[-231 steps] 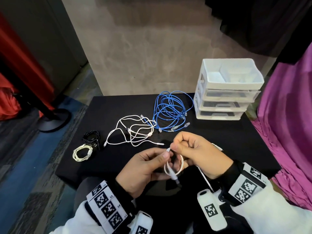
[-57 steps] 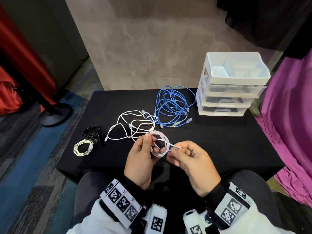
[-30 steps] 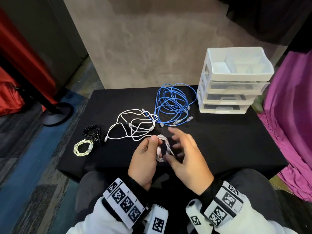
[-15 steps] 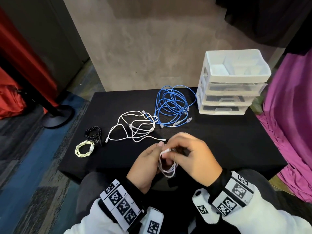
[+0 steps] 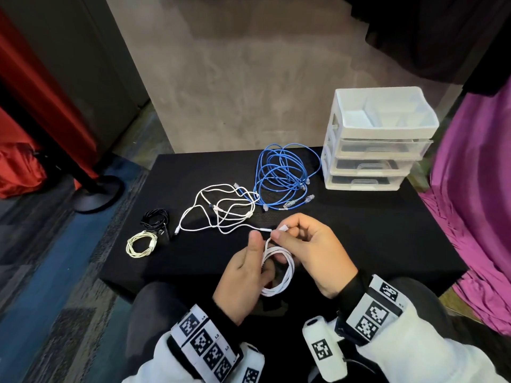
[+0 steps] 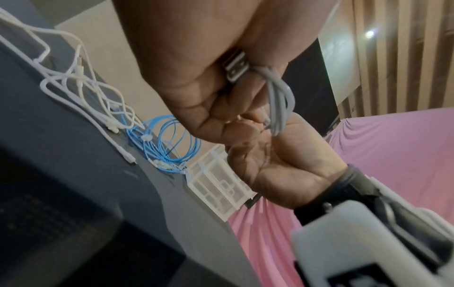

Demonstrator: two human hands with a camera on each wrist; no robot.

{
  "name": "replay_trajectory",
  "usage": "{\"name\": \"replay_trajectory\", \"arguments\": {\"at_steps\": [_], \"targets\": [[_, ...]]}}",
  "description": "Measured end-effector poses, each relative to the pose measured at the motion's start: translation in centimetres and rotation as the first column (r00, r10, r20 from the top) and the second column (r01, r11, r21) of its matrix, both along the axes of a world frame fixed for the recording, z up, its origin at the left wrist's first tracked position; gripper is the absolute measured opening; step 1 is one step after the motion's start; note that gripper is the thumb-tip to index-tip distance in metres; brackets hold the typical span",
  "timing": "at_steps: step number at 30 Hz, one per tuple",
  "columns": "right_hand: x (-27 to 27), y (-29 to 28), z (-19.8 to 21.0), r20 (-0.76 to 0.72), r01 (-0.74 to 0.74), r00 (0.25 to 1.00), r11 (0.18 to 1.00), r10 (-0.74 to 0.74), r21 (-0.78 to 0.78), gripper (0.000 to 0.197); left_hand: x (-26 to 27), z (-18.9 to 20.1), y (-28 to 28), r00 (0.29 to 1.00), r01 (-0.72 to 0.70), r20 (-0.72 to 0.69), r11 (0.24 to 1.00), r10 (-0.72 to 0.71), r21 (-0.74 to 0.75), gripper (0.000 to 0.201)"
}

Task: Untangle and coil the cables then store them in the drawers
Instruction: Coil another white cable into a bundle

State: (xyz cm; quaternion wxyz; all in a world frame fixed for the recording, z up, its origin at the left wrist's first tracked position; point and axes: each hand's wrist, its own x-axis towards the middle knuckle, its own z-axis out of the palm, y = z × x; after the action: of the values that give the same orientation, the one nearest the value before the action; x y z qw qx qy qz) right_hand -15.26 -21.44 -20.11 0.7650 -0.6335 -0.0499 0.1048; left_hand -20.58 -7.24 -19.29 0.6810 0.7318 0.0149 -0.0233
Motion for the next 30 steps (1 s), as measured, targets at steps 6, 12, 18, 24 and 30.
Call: {"name": "replay_trajectory", "arguments": {"at_steps": [6,12,18,24,30], "targets": [[-0.9,-0.7,-0.2,-0.072,-0.063,0.995,0.998,0.064,0.013,0.005,0.4,-1.6,0.8,0.989,-0.098,0.117,0.991,0.087,0.092,0.027],[-1.4,-1.8,-0.4,0.074,-0.184,0.972,0.918,0.224,-0.352,0.017,0.7,-2.8,1.2,0.989,-0.117,0.098,0.991,0.110,0.066,0.023],[-1.3,-1.8,-0.3,0.135,-0.121,0.974,0.926,0.180,-0.358,0.014,0.7,-2.0,2.8,0.978,0.016,0.188,0.936,-0.087,0.352,0.004],[-1.8,-1.3,-0.4,0.249,-0.111,0.943,0.916,0.219,-0.385,0.024,1.4,-1.3,3.9,0.982,0.076,0.122,0.895,-0.143,0.440,0.009],[-1.2,-1.7,-0.1,0.573,0.107,0.772,0.831,0.276,-0.546,0.019,1.2,-1.5,2.4,0.993,-0.011,-0.119,0.998,0.019,0.064,0.025]]}}
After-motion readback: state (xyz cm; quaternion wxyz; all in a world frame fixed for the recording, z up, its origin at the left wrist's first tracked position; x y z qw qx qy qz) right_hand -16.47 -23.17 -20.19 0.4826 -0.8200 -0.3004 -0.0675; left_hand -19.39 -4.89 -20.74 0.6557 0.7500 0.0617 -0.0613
